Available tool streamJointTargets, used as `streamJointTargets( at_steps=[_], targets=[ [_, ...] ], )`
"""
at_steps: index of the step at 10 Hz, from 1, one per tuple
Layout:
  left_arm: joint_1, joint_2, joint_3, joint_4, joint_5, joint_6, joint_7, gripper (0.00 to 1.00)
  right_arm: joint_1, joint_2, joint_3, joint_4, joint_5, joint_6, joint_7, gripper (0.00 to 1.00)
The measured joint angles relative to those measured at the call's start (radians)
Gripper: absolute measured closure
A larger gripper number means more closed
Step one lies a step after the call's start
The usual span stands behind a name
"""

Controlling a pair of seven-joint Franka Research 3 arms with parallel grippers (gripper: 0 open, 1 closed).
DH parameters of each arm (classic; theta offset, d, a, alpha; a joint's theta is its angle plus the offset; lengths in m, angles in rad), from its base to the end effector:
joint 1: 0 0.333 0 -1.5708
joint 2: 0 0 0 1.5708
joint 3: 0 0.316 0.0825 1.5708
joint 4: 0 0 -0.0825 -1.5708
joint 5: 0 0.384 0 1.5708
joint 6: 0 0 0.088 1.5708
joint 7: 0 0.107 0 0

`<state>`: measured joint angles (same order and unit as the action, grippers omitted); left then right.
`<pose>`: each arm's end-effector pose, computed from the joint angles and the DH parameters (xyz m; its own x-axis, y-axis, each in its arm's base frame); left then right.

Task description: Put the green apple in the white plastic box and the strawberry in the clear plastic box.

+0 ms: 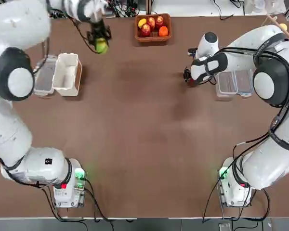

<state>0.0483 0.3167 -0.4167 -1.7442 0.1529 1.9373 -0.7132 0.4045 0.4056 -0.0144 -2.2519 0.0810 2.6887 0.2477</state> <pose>0.5959 -0.1975 0.3975 0.9540 0.2928 -0.0642 0.2884 -0.9550 -0.0694 0.5037 0.2041 0.1851 0.9973 0.0709 0.0215 0.0717 -0.9967 -0.0384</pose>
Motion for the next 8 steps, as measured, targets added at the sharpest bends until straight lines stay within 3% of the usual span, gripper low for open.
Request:
streamJointTargets(
  at_steps=[1,3,4,5,6,8],
  targets=[
    [0.074,-0.029,0.001,-0.016,0.0,-0.014,0.076,0.14,0.001,0.002,0.0,-0.002,0.0,0.002,0.0,0.03],
    [0.205,-0.036,0.002,-0.047,0.067,-0.013,0.211,0.14,0.001,0.006,-0.001,-0.005,0.0,0.005,0.0,0.21],
    [0.256,-0.032,0.003,-0.075,0.089,0.005,0.265,0.14,0.001,0.007,-0.002,-0.006,0.0,0.007,0.0,0.25],
    [0.287,-0.025,0.003,-0.11,0.113,0.031,0.299,0.14,0.001,0.007,-0.002,-0.007,0.0,0.013,0.0,0.42],
    [0.304,-0.009,0.003,-0.136,0.141,0.043,0.307,0.14,0.001,0.01,-0.003,-0.007,0.0,0.025,0.0,0.44],
    [0.318,0.052,0.003,-0.157,0.177,0.056,0.309,0.14,0.001,0.016,-0.005,-0.008,0.0,0.039,0.0,0.63]
  ],
)
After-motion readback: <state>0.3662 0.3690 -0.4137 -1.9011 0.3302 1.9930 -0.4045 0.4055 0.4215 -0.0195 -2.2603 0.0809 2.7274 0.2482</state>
